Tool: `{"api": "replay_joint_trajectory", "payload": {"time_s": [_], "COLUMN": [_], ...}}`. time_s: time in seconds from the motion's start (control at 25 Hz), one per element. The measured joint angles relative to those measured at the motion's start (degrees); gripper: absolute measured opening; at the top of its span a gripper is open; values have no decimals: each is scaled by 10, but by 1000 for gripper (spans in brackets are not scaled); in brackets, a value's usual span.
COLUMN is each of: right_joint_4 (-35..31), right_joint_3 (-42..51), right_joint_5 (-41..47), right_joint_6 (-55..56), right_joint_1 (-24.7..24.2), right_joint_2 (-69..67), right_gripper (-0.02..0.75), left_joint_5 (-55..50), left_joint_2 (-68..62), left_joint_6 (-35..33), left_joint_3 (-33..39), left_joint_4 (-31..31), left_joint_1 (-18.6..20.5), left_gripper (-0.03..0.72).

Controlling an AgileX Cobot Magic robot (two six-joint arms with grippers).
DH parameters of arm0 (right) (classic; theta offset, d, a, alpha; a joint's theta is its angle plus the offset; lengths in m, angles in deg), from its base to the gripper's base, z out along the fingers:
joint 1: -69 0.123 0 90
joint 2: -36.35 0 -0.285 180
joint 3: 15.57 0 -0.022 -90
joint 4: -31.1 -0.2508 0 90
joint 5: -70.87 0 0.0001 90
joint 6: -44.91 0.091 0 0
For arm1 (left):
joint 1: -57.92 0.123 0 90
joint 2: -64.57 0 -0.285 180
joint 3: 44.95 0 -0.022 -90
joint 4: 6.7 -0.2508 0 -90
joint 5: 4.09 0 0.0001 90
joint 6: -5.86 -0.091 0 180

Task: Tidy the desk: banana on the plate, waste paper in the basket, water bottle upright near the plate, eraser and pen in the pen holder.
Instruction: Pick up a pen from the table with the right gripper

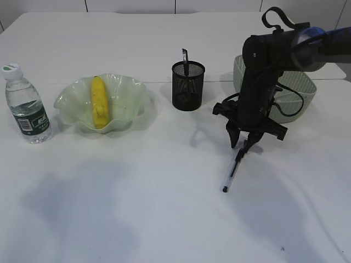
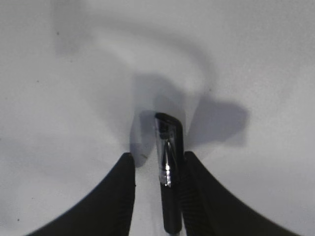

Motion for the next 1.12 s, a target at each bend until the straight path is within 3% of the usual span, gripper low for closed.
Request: {"api": "replay_joint_trajectory", "payload": {"time_s": [0.56,1.12], "right_joint_4": [25,20], "right_joint_3": [0,0], "right_joint_5": [37,-3], "right_joint_6": [-13,-13], "right_joint_1": [0,0], "right_joint_2": [0,0], "right_gripper": [237,237], "left_joint_5": [0,0], "left_joint_2": [0,0], "left_joint_6": [0,0], "left_joint_3": [0,0], "left_joint_4": [0,0], "left_joint_1": [0,0], "left_gripper": [377,377]}}
